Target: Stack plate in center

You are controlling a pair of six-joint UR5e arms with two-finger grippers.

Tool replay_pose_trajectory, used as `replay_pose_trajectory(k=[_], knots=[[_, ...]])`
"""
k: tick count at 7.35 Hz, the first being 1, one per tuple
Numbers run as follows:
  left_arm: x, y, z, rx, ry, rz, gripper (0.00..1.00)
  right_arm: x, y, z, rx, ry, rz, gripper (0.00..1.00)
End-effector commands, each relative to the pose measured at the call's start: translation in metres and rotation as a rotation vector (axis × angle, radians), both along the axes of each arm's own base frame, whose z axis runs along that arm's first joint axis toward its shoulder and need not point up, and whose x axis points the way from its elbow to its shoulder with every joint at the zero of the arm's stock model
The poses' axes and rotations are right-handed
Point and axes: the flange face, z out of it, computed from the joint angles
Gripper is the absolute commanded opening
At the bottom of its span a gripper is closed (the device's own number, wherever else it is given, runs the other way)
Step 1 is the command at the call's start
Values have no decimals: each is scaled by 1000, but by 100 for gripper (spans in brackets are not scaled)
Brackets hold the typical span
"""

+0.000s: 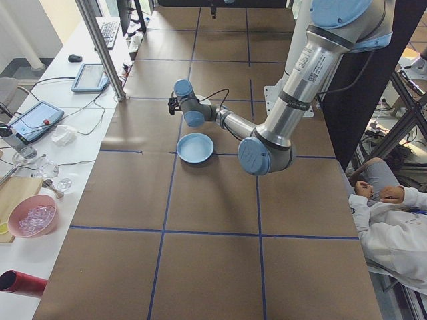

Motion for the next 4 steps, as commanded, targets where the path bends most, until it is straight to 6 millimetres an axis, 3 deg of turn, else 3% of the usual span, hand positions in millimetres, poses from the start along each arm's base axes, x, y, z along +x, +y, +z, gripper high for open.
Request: replay_pose_trajectory(k=[1, 4], knots=[[-75, 11, 52, 25, -15, -5, 0, 1, 0, 0, 0, 0, 1, 100], [-154, 16, 123, 53, -42, 24, 0, 0, 0, 0, 0, 0, 0, 100]])
